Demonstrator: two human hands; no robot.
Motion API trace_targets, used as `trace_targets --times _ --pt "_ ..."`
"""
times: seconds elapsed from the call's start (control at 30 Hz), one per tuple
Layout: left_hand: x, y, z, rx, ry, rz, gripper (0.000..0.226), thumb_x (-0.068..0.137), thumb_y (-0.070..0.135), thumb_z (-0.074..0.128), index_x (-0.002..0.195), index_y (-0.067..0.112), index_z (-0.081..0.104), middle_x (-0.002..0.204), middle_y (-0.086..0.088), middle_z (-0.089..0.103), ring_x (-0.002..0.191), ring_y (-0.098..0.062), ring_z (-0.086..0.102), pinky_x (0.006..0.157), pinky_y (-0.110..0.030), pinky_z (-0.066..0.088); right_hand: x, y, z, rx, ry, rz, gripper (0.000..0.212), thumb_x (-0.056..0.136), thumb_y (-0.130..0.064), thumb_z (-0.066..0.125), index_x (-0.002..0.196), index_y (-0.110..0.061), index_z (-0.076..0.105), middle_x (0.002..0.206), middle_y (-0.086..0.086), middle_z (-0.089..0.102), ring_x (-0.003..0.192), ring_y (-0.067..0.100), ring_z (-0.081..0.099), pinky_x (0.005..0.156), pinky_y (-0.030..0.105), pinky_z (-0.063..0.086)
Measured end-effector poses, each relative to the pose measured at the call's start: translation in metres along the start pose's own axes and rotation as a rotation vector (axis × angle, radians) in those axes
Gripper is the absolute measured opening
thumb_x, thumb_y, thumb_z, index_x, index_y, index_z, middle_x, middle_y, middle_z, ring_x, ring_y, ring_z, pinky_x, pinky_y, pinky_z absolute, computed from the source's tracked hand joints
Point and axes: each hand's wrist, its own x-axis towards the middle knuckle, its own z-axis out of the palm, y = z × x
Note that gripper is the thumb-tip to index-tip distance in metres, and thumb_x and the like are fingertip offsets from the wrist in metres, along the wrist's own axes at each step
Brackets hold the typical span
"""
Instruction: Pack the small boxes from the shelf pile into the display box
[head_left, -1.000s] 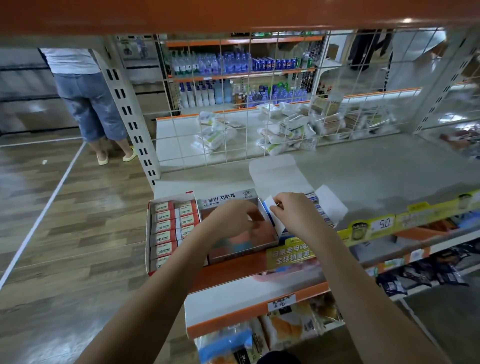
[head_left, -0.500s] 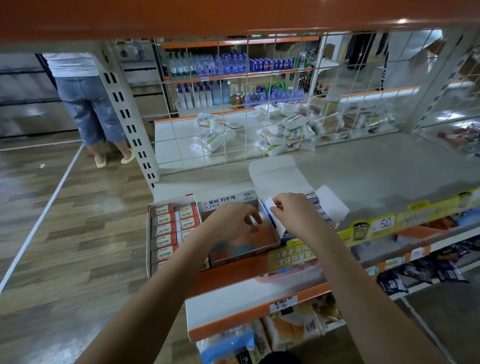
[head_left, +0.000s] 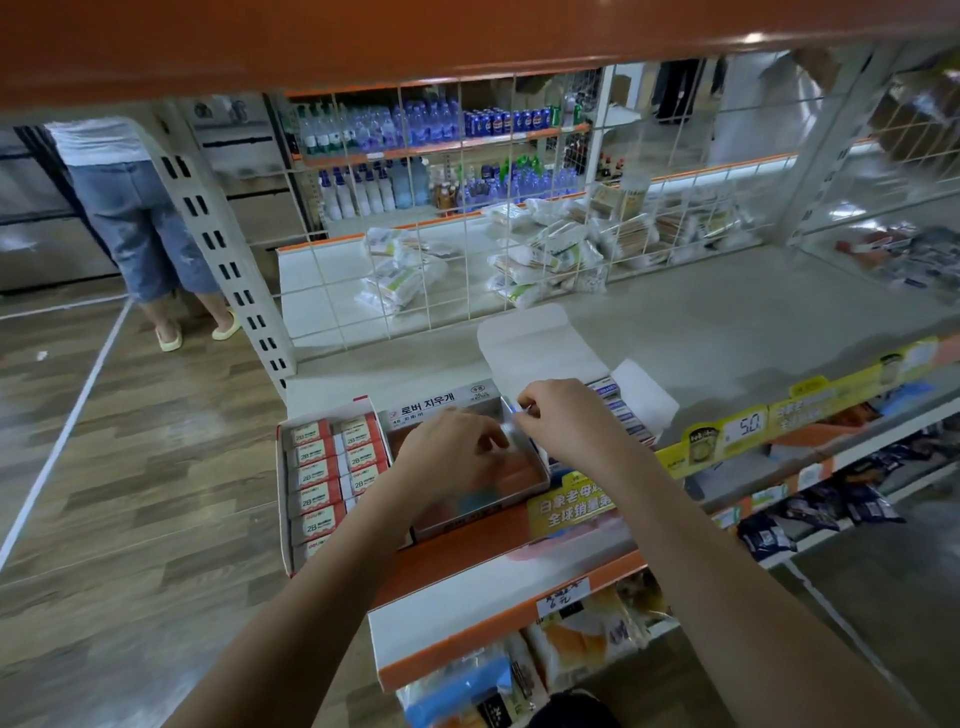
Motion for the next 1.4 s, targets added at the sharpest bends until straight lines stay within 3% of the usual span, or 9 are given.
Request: trace_targets --times 0.1,0.2,0.33,0.53,0.63,0.87,1.13,1.4 --pt "0.006 0.001 -0.008 -0.011 -0.025 0.013 0.027 0.087 0.036 0.059 0.113 0.029 0.062 0.109 0.008 0.063 0.093 -0.010 0.055 0.082 -0.026 0.046 0.001 0.003 -0.009 0.031 -0.016 0.006 0.038 0.092 -0.041 0.052 0.094 -0.006 0.067 0.084 0.009 0.069 0.074 0.022 0.063 0.067 0.033 0.049" --pt "0.014 0.006 -0.022 -0.006 -0.057 0.021 0.026 0.088 0.030 0.059 0.114 0.023 0.063 0.110 0.004 0.065 0.098 -0.014 0.059 0.083 -0.024 0.044 0.003 0.013 -0.024 0.031 0.012 0.013 0.033 0.093 -0.039 0.052 0.100 -0.011 0.068 0.091 0.004 0.069 0.077 0.016 0.059 0.062 0.027 0.044" --pt "0.028 0.020 -0.038 0.033 0.019 0.004 0.020 0.090 0.032 0.054 0.106 0.026 0.065 0.104 0.005 0.064 0.091 -0.015 0.059 0.080 -0.032 0.050 0.009 0.031 -0.045 0.029 0.040 -0.020 0.028 0.092 -0.031 0.056 0.110 -0.013 0.066 0.104 0.003 0.068 0.089 0.017 0.061 0.081 0.033 0.051" --pt "0.071 0.082 -0.034 0.221 0.151 0.035 0.025 0.094 0.035 0.046 0.108 0.022 0.062 0.107 -0.002 0.063 0.101 -0.022 0.056 0.086 -0.036 0.048 0.009 0.084 -0.072 -0.144 0.014 -0.069 0.034 0.092 -0.026 0.056 0.124 -0.013 0.057 0.125 0.007 0.057 0.116 0.022 0.050 0.094 0.033 0.040" --pt "0.099 0.128 -0.022 0.279 0.197 0.100 0.028 0.094 0.038 0.046 0.113 0.023 0.060 0.111 -0.002 0.061 0.107 -0.022 0.054 0.084 -0.033 0.043 0.003 0.129 -0.087 -0.224 0.002 -0.040 0.036 0.093 -0.027 0.054 0.128 -0.016 0.053 0.131 0.007 0.049 0.124 0.023 0.042 0.101 0.035 0.038" --pt "0.185 0.247 0.028 0.295 0.106 0.203 0.037 0.093 0.041 0.049 0.123 0.020 0.052 0.124 -0.006 0.053 0.115 -0.026 0.048 0.090 -0.037 0.040 -0.023 0.264 -0.134 -0.279 0.031 0.179 0.040 0.093 -0.029 0.052 0.131 -0.020 0.047 0.134 0.008 0.043 0.127 0.027 0.037 0.101 0.038 0.038" --pt "0.272 0.374 0.091 0.321 0.004 0.323 0.045 0.091 0.047 0.047 0.127 0.020 0.047 0.125 -0.008 0.048 0.117 -0.029 0.045 0.091 -0.039 0.041 -0.049 0.409 -0.189 -0.240 0.045 0.352 0.049 0.092 -0.029 0.052 0.138 -0.016 0.038 0.137 0.012 0.040 0.125 0.031 0.040 0.091 0.038 0.041" --pt "0.378 0.462 0.128 0.258 -0.012 0.386 0.038 0.092 0.034 0.048 0.124 0.015 0.047 0.125 -0.010 0.049 0.116 -0.029 0.045 0.092 -0.038 0.039 -0.042 0.526 -0.225 -0.181 0.103 0.434 0.046 0.091 -0.025 0.052 0.136 -0.015 0.042 0.138 0.009 0.041 0.126 0.028 0.036 0.100 0.043 0.038"
